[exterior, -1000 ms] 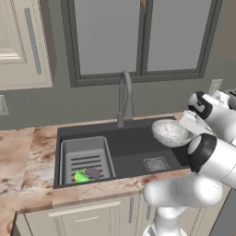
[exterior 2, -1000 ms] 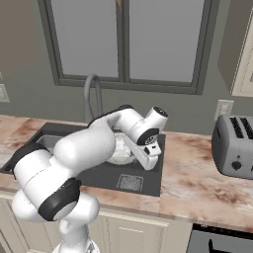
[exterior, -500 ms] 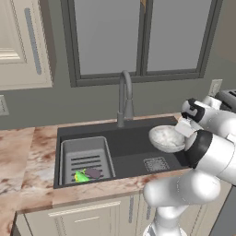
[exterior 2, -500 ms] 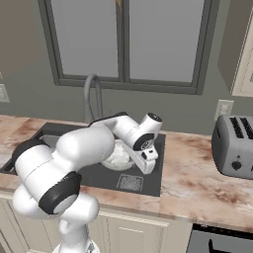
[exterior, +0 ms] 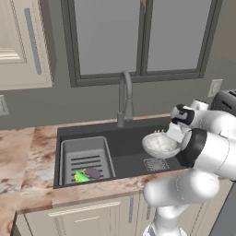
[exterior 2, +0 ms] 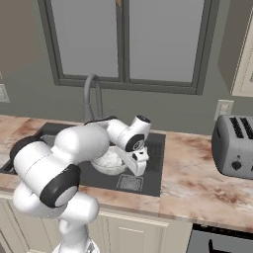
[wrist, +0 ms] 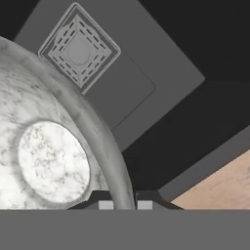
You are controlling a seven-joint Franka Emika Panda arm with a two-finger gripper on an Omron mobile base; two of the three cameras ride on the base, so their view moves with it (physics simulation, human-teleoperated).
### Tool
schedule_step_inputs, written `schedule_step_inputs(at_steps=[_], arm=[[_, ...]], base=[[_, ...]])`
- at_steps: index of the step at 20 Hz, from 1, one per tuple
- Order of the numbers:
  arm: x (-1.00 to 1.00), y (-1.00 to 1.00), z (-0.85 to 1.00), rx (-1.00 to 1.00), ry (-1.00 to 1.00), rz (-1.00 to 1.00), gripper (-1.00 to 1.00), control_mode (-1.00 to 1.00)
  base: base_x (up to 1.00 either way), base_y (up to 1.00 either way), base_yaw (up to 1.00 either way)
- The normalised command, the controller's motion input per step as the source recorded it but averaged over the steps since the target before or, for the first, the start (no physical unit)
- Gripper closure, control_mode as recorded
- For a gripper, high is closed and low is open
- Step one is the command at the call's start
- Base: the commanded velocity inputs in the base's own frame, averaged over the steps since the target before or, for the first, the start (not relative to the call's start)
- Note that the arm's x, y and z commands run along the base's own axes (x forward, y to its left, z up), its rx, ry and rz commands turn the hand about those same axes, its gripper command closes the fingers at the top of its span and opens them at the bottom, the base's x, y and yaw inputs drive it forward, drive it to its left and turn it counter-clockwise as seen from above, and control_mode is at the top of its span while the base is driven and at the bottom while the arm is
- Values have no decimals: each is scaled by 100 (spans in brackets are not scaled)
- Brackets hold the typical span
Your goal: Dump the eggplant and corn from the bowl so the bowl can be washed. Place the bowl in the sink after clearing the leftovers.
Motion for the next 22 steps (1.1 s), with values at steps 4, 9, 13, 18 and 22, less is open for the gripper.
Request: schedule_step_inputs(at_steps=[4, 9, 13, 18, 22], arm=[[3, 0, -27, -9, 10, 0, 100, -100], [0, 0, -27, -8, 6, 1, 100, -100], [0, 0, -33, -7, 3, 3, 100, -100], [3, 0, -32, -4, 0, 1, 100, -100], [11, 0, -33, 0, 0, 0, 100, -100]], base=[[0, 0, 0], [0, 0, 0], [0, 0, 0], [0, 0, 0], [0, 0, 0]])
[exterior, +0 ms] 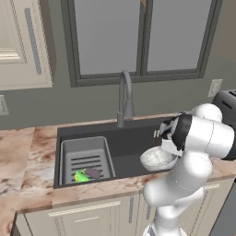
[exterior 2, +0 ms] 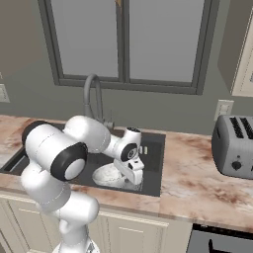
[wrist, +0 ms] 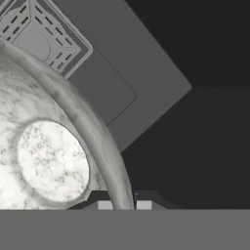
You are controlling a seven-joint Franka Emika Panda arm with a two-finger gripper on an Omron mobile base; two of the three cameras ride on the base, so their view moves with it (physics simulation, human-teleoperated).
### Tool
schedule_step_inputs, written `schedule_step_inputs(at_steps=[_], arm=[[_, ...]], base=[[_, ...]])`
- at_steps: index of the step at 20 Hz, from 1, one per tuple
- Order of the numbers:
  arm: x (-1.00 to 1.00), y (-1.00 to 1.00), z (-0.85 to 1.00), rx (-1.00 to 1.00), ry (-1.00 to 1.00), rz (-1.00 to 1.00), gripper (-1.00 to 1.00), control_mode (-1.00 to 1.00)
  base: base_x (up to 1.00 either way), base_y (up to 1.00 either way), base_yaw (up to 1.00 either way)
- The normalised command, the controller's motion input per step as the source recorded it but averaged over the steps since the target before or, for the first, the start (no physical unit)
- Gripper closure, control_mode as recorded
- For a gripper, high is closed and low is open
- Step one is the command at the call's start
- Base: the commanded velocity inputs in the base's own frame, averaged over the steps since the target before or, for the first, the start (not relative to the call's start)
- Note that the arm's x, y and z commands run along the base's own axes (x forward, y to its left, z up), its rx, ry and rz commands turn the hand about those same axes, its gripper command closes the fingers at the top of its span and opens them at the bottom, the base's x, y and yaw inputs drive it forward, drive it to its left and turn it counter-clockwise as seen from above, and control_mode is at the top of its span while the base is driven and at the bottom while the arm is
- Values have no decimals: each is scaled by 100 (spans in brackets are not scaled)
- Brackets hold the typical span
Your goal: Dump the eggplant and corn from the bowl so the bowl can be washed. Place the bowl in the sink after clearing the leftovers.
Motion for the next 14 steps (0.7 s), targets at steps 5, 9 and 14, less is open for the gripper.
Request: schedule_step_inputs(at_steps=[5, 9, 14], arm=[[8, 0, -48, 0, 0, 0, 100, -100], [1, 0, -56, -1, 0, 0, 100, -100], [3, 0, -38, -1, 0, 0, 100, -100]], base=[[0, 0, 0], [0, 0, 0], [0, 0, 0]])
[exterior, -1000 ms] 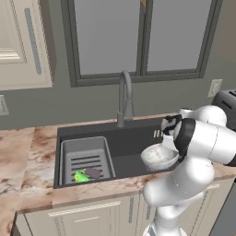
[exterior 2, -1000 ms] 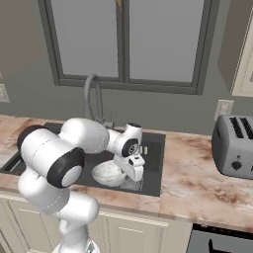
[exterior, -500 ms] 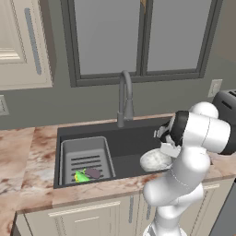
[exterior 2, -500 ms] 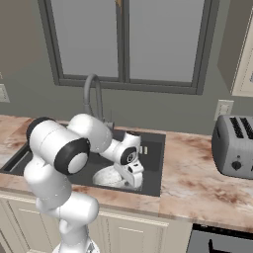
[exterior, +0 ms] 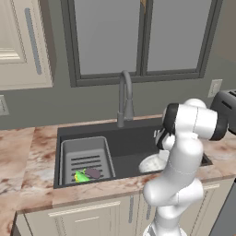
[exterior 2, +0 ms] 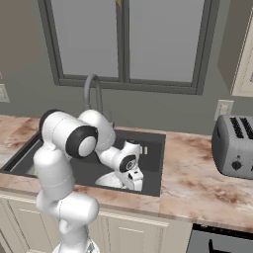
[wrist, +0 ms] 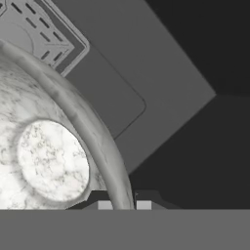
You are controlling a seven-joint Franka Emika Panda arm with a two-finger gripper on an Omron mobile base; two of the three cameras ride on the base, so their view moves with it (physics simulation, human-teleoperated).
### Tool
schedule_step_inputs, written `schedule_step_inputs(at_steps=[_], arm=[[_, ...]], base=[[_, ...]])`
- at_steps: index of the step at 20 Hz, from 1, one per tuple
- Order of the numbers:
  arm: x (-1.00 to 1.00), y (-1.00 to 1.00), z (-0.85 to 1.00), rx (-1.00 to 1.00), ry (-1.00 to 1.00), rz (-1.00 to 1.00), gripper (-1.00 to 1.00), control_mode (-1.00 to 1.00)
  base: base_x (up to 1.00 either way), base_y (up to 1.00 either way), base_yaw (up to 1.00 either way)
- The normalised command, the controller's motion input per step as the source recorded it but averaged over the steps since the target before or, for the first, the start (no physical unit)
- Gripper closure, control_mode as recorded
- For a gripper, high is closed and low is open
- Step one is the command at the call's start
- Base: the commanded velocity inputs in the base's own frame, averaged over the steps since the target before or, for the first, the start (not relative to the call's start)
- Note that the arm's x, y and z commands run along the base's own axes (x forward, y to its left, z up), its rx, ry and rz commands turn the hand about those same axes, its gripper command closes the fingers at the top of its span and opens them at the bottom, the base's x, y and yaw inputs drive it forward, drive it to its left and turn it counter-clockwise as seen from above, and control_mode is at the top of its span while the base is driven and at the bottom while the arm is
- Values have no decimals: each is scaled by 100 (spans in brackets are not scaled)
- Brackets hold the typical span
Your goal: Dump the eggplant and corn from the bowl so the bowl can be washed. Place the bowl in the sink after clearing the leftovers.
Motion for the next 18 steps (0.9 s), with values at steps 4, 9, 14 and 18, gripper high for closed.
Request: schedule_step_inputs(at_steps=[4, 9, 14, 18], arm=[[5, 10, -2, -4, 0, 0, -100, -100], [-12, 0, 15, -3, -4, 0, -100, -100], [-4, 0, 80, -4, -18, 0, -100, -100], [-21, 1, 100, -9, -31, 0, -100, -100]], base=[[0, 0, 0], [0, 0, 0], [0, 0, 0], [0, 0, 0]])
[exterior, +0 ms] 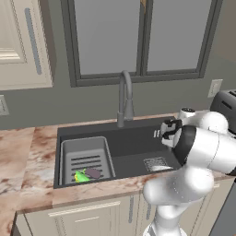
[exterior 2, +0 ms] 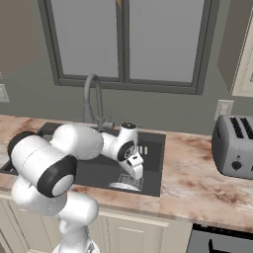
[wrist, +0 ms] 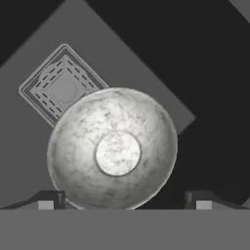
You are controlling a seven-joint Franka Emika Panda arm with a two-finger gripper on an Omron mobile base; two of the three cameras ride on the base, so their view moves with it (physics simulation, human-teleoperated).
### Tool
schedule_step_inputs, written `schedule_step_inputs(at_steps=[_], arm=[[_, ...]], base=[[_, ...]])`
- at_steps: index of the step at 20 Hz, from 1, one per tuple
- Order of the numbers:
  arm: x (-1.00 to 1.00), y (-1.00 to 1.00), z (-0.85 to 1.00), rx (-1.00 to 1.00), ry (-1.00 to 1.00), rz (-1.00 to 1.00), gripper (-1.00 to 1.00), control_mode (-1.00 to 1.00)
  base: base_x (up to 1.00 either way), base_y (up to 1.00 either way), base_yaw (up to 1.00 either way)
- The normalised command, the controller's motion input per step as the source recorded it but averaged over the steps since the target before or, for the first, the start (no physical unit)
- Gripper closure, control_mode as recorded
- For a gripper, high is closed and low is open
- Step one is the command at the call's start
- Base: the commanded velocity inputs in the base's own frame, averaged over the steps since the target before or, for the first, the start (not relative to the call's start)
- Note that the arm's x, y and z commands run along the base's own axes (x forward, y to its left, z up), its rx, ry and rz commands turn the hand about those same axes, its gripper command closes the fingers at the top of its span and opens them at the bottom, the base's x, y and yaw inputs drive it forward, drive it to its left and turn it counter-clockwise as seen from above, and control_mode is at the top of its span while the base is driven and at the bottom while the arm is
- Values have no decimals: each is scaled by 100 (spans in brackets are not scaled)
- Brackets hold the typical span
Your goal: Dump the eggplant and corn from the bowl so the bowl can be washed. Place the bowl in the sink after clearing the leftovers.
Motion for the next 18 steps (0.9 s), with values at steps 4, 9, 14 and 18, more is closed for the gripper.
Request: schedule_step_inputs(at_steps=[4, 9, 14, 18], arm=[[-41, 9, 100, -13, -38, 0, -100, -100], [-83, 19, 100, -15, -33, 0, -100, -100], [-96, 41, 100, -13, -39, 0, -100, -100], [-100, 49, 100, -11, -39, 0, -100, -100]], base=[[0, 0, 0], [0, 0, 0], [0, 0, 0], [0, 0, 0]])
